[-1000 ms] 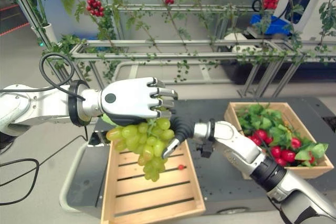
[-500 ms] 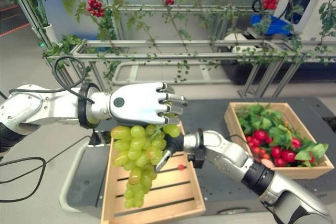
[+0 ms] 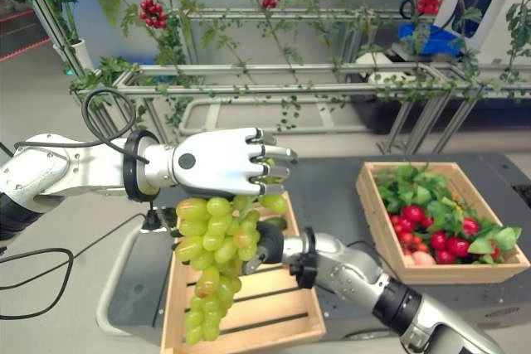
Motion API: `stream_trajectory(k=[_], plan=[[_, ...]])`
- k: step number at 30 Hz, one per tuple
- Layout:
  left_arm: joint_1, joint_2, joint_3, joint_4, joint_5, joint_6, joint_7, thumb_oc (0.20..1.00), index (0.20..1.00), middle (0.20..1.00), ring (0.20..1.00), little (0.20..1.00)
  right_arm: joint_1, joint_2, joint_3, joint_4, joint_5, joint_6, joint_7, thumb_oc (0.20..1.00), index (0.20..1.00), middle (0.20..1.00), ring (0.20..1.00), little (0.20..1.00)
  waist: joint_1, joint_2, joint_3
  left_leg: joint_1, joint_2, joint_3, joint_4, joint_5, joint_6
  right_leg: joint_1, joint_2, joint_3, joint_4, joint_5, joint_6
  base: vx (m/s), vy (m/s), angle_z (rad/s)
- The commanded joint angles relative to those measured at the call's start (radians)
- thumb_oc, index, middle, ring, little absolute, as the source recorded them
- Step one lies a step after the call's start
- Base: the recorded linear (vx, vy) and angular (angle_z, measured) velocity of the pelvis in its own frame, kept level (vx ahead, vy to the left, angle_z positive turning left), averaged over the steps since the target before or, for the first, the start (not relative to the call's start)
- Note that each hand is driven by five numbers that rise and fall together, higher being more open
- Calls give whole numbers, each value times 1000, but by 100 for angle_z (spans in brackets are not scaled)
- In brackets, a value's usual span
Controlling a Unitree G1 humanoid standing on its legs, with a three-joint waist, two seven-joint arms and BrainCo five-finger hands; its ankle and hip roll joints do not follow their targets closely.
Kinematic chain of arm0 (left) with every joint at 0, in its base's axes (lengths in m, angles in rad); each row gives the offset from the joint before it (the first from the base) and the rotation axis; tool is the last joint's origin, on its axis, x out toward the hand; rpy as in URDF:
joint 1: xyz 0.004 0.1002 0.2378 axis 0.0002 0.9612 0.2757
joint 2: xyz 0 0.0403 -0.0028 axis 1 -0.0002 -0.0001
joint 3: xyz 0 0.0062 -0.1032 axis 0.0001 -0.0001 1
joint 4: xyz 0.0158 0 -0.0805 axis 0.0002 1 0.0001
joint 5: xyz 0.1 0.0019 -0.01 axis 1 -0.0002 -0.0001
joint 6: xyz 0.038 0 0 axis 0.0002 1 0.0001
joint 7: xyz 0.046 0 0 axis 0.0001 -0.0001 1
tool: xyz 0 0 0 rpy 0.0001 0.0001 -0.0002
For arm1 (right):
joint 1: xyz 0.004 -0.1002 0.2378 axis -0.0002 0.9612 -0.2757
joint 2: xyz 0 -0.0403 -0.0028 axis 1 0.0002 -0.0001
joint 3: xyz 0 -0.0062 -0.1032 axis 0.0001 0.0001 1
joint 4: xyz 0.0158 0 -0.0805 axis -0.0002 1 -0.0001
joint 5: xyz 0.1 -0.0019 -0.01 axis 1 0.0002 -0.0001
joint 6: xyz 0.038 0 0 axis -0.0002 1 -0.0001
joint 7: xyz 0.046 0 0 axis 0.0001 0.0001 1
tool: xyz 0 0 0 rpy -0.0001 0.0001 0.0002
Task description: Pick up the fruits from the basket on one side to the basket on the other side
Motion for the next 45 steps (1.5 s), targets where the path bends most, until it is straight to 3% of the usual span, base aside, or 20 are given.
stream_trajectory(k=[1,6,7,8,9,10,11,12,14,35,36,37,38,45], plan=[[-83,-31,-7,121,12,92,56,200,200,200,200,200,9,58,-32,-124,80,-59,7,1000,1000,1000,1000,1000,17,-28,-7,26,-16,23,35,-112,-1,-99,-3,3,115,-38,89,0,0,0],[-88,-31,-12,120,10,91,58,200,200,200,200,200,27,68,-52,-140,101,-75,0,1000,1000,1000,1000,1000,15,-28,-6,26,-16,23,36,-113,-1,-100,-3,4,115,-38,88,0,0,0],[-89,-30,-14,118,12,89,60,200,200,200,200,200,32,72,-55,-142,109,-79,-1,931,931,931,931,931,15,-28,-5,25,-16,23,37,-113,0,-100,-3,4,116,-37,88,0,0,0],[-87,-28,-13,117,12,88,61,200,200,200,200,200,35,73,-58,-142,113,-82,-3,937,937,937,937,937,15,-28,-6,24,-16,23,37,-113,0,-101,-3,4,116,-38,88,0,0,0],[-85,-29,-11,115,9,88,61,200,200,200,200,200,39,76,-62,-145,117,-89,-6,875,875,875,875,875,15,-28,-6,24,-16,24,37,-113,0,-102,-3,4,117,-38,88,0,0,0],[-84,-33,-10,114,8,86,67,200,200,200,200,200,42,86,-68,-150,130,-94,-9,583,583,583,583,583,15,-27,-6,25,-16,23,37,-113,0,-102,-3,3,117,-38,88,0,0,0],[-84,-33,-11,114,9,86,67,200,200,200,200,200,42,86,-69,-150,130,-94,-10,583,583,583,583,583,15,-27,-6,25,-16,23,37,-113,0,-102,-3,3,117,-38,88,0,0,0],[-85,-37,-13,116,8,87,68,200,200,200,200,200,43,93,-69,-149,140,-95,-12,523,523,523,523,523,14,-27,-6,25,-15,23,37,-112,0,-102,-3,4,117,-38,88,0,0,0],[-87,-43,-15,116,7,87,69,200,200,200,200,200,44,112,-75,-157,160,-110,-20,200,200,200,200,200,15,-26,-4,24,-16,24,38,-113,1,-103,-4,5,117,-37,87,0,0,0],[-54,-61,7,119,-19,75,60,200,200,200,200,200,31,131,-53,-149,171,-133,-37,200,200,200,200,200,17,-27,-2,24,-16,24,38,-114,2,-103,-5,5,116,-36,84,0,0,0],[-49,-63,11,119,-26,75,53,225,225,225,225,225,32,128,-54,-148,169,-137,-40,200,200,200,200,200,17,-27,-2,24,-16,24,38,-113,2,-103,-5,6,116,-36,84,0,0,0],[-45,-65,14,118,-29,76,53,341,341,341,341,341,33,128,-54,-146,169,-139,-41,200,200,200,200,200,17,-28,-2,24,-16,24,38,-114,2,-103,-5,5,116,-36,84,0,0,0],[-35,-69,23,119,-39,74,46,1000,1000,1000,1000,1000,29,127,-54,-146,164,-142,-44,200,200,200,200,200,17,-28,-2,24,-16,25,38,-113,2,-103,-5,5,116,-36,85,0,0,0],[23,-56,86,100,-116,51,-7,1000,1000,1000,1000,1000,30,85,-81,-139,136,-148,-44,200,200,200,200,200,17,-33,-3,26,-17,27,37,-114,2,-101,-5,6,113,-36,85,0,0,0]])
